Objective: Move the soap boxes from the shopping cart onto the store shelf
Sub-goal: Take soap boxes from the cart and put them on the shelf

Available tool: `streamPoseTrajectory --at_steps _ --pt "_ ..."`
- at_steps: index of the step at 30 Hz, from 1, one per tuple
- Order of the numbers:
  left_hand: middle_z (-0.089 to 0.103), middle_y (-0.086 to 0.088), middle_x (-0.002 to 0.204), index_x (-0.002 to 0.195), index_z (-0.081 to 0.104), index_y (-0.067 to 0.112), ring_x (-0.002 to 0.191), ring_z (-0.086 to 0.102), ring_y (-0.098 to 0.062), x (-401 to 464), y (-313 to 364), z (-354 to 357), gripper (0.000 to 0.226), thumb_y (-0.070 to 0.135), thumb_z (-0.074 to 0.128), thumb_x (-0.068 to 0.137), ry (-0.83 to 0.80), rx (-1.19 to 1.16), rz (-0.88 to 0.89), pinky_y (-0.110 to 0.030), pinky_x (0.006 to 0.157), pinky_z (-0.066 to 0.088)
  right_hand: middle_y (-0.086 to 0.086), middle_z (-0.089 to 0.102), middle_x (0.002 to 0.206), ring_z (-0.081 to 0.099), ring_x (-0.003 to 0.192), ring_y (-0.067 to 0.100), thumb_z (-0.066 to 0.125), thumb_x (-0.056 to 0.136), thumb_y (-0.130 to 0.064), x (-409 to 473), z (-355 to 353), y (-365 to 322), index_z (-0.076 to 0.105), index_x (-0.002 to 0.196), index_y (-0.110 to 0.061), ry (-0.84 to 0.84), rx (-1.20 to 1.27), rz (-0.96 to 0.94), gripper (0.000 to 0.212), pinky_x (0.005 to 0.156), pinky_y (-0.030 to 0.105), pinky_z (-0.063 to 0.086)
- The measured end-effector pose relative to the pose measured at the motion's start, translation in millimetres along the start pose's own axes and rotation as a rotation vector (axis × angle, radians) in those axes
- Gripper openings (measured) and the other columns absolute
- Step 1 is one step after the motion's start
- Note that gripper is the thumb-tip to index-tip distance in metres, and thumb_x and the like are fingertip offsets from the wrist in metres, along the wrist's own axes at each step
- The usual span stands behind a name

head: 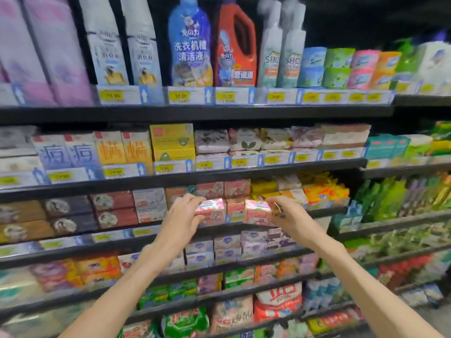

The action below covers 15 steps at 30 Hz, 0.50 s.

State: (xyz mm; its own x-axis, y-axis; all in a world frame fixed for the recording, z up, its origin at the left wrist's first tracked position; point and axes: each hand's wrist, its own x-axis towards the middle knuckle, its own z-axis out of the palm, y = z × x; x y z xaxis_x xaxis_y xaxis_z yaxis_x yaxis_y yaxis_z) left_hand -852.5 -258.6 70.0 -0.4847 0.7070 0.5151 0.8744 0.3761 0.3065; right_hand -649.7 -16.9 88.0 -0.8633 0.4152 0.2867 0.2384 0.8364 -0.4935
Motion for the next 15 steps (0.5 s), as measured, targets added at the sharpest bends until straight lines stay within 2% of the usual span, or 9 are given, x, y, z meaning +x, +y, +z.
streamPoseTrajectory --at_steps 2,5,8,12,15 --pt "0.055 -0.001 0.114 0.126 0.057 0.016 0.106 0.05 -0.023 14.5 -1.0 9.5 0.037 0.021 0.067 0.091 -0.003 0.043 -0.024 -0.039 0.09 0.046 -0.011 0.055 0.121 0.053 0.108 0.005 0.069 0.091 -0.018 17.3 4.4 10.1 0.052 0.133 -0.021 0.011 0.007 -0.04 0.046 0.095 0.024 0.047" --pt "0.056 -0.004 0.114 0.115 0.059 0.013 0.106 0.054 -0.028 36.4 -5.2 22.7 0.027 0.024 0.065 0.091 -0.016 0.102 -0.083 -0.044 0.087 0.048 -0.014 0.054 0.117 0.054 0.103 0.004 0.068 0.092 -0.023 42.0 7.6 21.1 0.051 0.131 -0.024 0.042 -0.01 -0.076 0.042 0.084 0.015 0.042" --pt "0.058 -0.005 0.121 0.129 0.056 0.019 0.11 0.055 -0.031 49.6 -5.3 34.9 0.042 0.019 0.066 0.088 -0.04 0.119 -0.137 -0.044 0.088 0.05 -0.01 0.054 0.121 0.051 0.106 0.005 0.066 0.093 -0.022 65.1 9.1 27.6 0.051 0.134 -0.02 0.019 -0.002 -0.083 0.044 0.081 0.009 0.036" --pt "0.06 -0.008 0.124 0.135 0.053 0.021 0.113 0.055 -0.033 59.6 -8.7 47.6 0.047 0.022 0.066 0.09 -0.046 0.149 -0.203 -0.044 0.091 0.05 -0.008 0.053 0.122 0.052 0.11 0.008 0.064 0.094 -0.024 94.6 15.7 35.0 0.053 0.133 -0.018 -0.027 0.043 -0.077 0.041 0.085 0.015 0.037" --pt "0.062 -0.009 0.122 0.139 0.051 0.021 0.11 0.058 -0.033 62.8 -14.9 54.7 0.047 0.027 0.062 0.094 -0.047 0.158 -0.245 -0.044 0.089 0.051 -0.006 0.058 0.127 0.055 0.116 0.01 0.064 0.094 -0.032 106.4 21.0 42.0 0.054 0.13 -0.024 -0.099 0.097 -0.067 0.039 0.098 0.029 0.048"
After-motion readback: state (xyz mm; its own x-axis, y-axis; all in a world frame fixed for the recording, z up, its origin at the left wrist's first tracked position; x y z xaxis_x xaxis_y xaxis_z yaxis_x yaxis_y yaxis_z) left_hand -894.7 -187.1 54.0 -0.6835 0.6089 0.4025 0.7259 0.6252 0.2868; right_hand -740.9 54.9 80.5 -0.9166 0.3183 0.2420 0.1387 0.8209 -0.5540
